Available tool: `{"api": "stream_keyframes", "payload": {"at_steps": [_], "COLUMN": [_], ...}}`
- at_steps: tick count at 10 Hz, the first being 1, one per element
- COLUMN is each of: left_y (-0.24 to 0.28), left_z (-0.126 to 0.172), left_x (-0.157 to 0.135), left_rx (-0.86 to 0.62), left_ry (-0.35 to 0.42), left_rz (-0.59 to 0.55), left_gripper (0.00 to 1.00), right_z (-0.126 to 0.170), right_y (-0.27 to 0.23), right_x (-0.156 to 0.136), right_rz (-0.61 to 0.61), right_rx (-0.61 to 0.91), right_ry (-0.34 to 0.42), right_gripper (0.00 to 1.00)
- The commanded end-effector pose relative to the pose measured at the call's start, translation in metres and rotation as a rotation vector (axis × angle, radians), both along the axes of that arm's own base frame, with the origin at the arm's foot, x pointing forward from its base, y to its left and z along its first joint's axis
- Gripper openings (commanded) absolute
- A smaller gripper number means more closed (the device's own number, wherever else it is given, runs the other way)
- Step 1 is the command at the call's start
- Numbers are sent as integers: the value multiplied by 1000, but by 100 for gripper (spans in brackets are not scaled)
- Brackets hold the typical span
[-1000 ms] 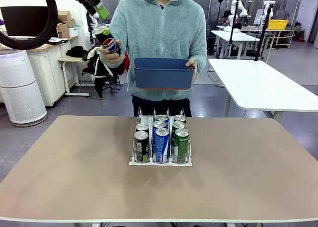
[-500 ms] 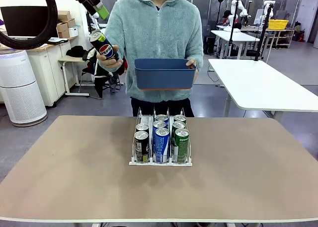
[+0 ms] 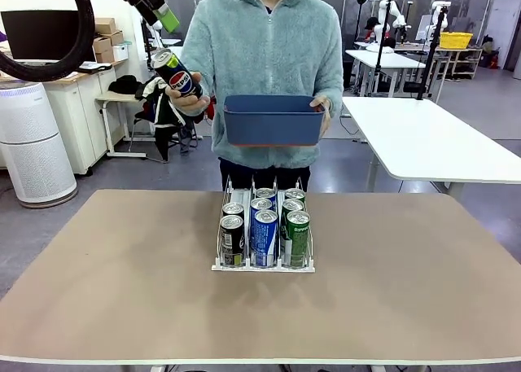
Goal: Fill the beverage cans into the dispenser.
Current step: Pick up the Pepsi coke handed by the human.
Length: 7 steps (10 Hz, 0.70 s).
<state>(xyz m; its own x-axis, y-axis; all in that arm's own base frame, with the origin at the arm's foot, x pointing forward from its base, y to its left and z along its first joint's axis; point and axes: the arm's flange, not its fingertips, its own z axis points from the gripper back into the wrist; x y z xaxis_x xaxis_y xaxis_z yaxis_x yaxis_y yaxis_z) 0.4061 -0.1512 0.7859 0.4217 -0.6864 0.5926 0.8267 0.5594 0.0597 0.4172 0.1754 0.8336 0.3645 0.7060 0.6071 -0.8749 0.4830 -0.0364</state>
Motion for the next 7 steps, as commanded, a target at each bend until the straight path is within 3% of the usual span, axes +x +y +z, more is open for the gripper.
{"api": "stream_keyframes", "payload": {"at_steps": [1,6,7], "left_y": [2,0,4], "left_z": [-2,0,-3], "left_x": [0,0,-6], "left_rx": [-7,0,-2], "left_ry": [2,0,-16], "left_rz": [-4,0,45], "left_gripper": [94,94,94], "right_z": [0,0,0], "right_y": [0,0,0], "right_x": [0,0,0], "right_rz": [0,0,0], "right_rx": [1,1,1], "right_ry": [1,1,1], "right_gripper": [100,100,100]}}
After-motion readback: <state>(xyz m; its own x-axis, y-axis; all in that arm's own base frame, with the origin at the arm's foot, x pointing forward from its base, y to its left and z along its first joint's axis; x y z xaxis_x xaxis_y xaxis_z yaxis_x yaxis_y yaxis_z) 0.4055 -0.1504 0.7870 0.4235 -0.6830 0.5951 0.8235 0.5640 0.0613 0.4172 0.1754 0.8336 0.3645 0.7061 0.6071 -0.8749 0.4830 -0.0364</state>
